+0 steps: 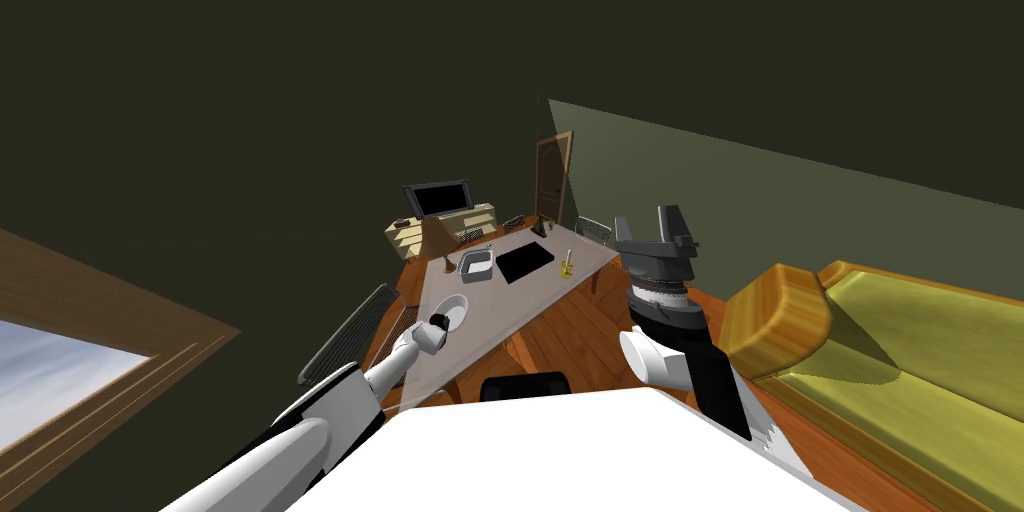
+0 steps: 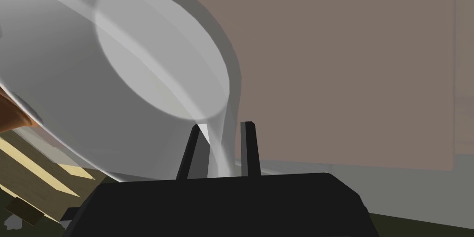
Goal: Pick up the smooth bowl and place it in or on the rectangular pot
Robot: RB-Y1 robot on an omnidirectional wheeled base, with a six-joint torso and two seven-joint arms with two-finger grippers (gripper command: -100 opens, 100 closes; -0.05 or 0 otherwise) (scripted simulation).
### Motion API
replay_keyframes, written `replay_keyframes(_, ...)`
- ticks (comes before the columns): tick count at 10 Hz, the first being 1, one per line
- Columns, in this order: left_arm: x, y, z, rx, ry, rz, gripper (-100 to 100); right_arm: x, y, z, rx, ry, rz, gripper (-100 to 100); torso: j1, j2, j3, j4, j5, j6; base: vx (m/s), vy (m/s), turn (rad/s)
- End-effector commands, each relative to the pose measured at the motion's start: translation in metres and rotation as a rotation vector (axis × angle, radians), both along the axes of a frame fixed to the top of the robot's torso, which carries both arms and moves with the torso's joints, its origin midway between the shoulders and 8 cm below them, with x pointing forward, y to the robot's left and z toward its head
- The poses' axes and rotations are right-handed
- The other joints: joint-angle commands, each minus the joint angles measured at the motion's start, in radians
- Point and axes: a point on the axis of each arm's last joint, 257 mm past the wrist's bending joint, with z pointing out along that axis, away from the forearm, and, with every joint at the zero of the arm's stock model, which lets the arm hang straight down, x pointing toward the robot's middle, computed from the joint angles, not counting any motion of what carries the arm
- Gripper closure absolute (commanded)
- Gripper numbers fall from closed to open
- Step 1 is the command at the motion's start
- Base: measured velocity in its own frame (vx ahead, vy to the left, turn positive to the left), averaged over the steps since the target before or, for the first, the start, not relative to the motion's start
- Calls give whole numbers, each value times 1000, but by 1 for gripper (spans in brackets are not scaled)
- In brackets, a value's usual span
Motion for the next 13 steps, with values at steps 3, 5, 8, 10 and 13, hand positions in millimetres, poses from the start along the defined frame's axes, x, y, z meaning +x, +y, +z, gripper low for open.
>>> replay_keyframes(3, 9, -4, 4, 10, -6, -20, 100, 0, 0, 0, 0, 0, 0, 0, 0, 2, 1, 1, -1, 0, -15, 9, 19)
replay_keyframes(5, 19, -8, 9, 14, -15, -26, 100, 0, 0, 0, 0, 0, 0, 0, -1, 2, 2, 1, -1, 0, -20, 10, 29)
replay_keyframes(8, 27, -12, 13, 17, -22, -31, 100, 0, 0, 0, 0, 0, 0, 0, -2, 3, 3, 3, -2, 1, -18, 7, 15)
replay_keyframes(10, 33, -17, 16, 21, -24, -40, 100, 0, 0, 0, 0, 0, 0, 0, -2, 4, 3, 3, -2, 1, -15, 9, 28)
replay_keyframes(13, 39, -21, 19, 20, -27, -39, 100, 0, 0, 0, 0, 0, 0, 0, -3, 5, 5, 4, -3, 1, -18, 9, 17)
